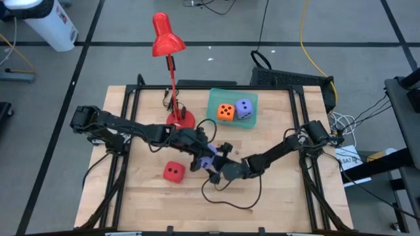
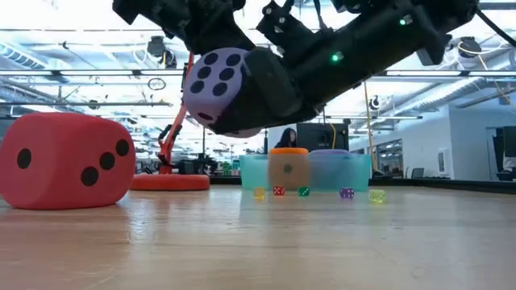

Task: Pick & Place Dice
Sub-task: Put the big purple dice into the green bin

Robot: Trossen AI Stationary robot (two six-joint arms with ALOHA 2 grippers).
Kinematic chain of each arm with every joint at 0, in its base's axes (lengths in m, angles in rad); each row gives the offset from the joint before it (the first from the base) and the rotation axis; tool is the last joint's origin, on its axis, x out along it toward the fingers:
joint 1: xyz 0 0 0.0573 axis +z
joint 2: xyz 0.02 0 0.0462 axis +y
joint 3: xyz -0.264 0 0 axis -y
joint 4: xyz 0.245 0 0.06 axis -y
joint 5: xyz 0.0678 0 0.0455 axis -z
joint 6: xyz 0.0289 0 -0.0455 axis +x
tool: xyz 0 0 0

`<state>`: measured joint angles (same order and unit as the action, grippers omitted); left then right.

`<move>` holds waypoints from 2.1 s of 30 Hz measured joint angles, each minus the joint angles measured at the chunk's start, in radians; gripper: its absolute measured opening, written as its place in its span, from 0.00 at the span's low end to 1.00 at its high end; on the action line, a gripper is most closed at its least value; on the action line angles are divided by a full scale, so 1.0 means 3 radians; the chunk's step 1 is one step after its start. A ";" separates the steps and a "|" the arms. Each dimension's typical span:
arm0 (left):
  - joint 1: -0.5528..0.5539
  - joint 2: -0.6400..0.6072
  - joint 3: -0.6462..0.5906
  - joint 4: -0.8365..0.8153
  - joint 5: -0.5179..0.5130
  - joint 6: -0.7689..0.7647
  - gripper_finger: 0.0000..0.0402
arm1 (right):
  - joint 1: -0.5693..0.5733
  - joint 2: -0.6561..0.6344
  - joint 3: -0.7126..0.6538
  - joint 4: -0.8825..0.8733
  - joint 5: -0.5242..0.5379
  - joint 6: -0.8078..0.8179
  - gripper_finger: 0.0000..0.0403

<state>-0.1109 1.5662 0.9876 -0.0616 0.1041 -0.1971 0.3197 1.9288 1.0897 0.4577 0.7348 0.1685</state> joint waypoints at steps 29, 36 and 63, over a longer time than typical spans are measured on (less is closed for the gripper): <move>0.1720 0.0149 0.0771 0.0066 0.0956 0.0675 0.00 | -0.1137 -0.1260 0.0005 -0.1306 -0.0004 -0.0624 0.96; 0.1993 0.0912 0.1567 -0.0224 0.1288 0.0741 0.00 | -0.1613 -0.1261 -0.0017 -0.1615 -0.0231 -0.0547 0.87; 0.2262 0.1201 0.1906 -0.0403 0.1032 0.0382 0.00 | -0.2441 -0.1313 -0.0027 -0.1965 -0.1161 -0.0507 0.84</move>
<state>0.5678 1.9265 1.5593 -0.1825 0.4138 -0.0826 -0.4127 1.5349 1.0817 -0.1319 0.3866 0.0166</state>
